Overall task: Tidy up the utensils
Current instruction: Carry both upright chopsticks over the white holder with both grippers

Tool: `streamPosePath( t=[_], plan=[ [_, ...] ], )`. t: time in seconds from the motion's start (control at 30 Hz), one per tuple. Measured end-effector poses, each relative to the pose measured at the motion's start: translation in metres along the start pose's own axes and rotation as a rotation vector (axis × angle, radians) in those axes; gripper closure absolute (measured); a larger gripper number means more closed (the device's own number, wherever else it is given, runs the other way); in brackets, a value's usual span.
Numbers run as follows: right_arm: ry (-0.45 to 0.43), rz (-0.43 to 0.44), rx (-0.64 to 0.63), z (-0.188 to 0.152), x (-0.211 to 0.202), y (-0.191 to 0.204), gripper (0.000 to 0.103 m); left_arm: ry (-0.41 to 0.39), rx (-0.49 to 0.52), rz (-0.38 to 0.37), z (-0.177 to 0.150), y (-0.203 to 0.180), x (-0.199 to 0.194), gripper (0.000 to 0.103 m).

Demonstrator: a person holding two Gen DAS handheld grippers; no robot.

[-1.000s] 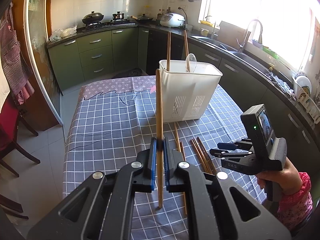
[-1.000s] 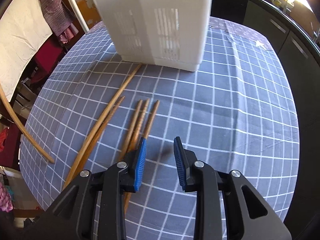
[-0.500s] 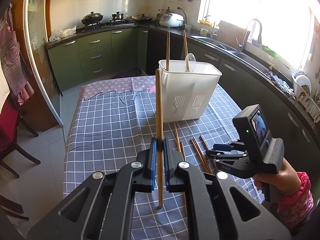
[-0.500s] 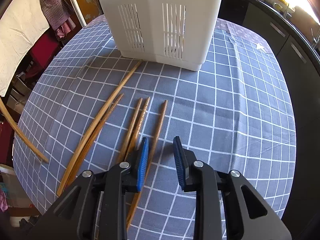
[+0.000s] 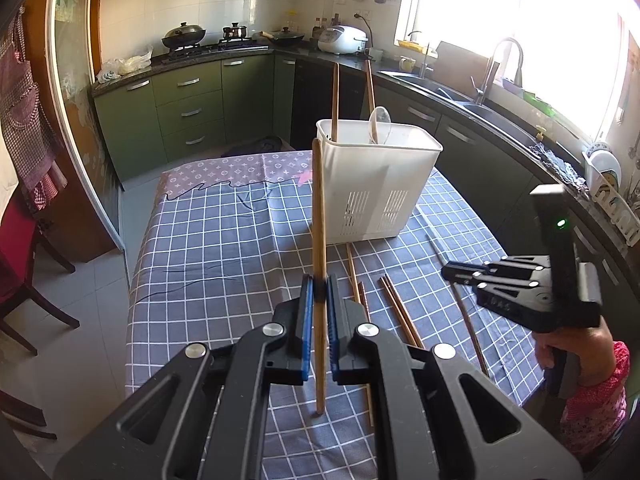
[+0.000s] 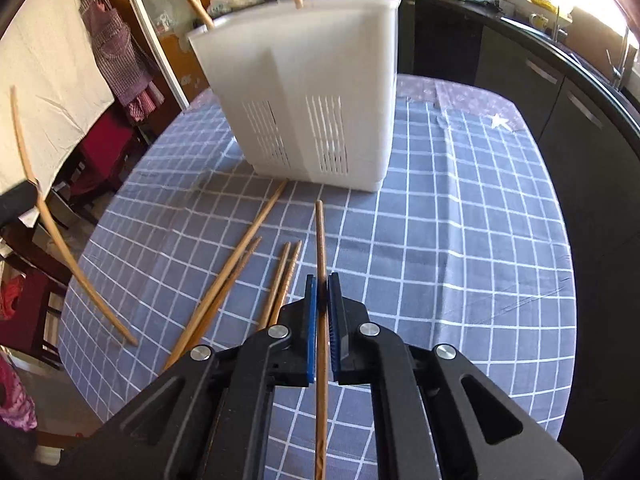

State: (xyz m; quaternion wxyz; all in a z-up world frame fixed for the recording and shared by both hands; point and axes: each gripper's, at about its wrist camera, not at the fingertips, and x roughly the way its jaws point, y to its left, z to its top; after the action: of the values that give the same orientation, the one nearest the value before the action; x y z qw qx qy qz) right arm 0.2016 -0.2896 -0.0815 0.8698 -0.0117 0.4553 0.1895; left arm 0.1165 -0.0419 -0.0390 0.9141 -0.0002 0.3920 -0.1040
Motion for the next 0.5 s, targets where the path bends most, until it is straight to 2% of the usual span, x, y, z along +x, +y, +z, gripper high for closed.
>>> streamPosePath(
  t=[0.13,0.2,0.37,0.5],
  plan=[
    [-0.168,0.0,0.016,0.009,-0.053,-0.005,0.097,0.0,0.0,0.001,0.0,0.0,0.0,0.096],
    [-0.224,-0.012,0.013,0.01,-0.071,-0.006,0.097,0.0,-0.001,0.002,0.0,0.0,-0.001,0.096],
    [-0.3,-0.036,0.003,-0.003,-0.1,-0.001,0.097,-0.004,0.004,0.004,-0.002,0.0,-0.003,0.096],
    [-0.352,-0.052,-0.007,-0.029,-0.121,0.004,0.097,-0.01,0.009,0.003,-0.004,-0.001,-0.007,0.096]
  ],
)
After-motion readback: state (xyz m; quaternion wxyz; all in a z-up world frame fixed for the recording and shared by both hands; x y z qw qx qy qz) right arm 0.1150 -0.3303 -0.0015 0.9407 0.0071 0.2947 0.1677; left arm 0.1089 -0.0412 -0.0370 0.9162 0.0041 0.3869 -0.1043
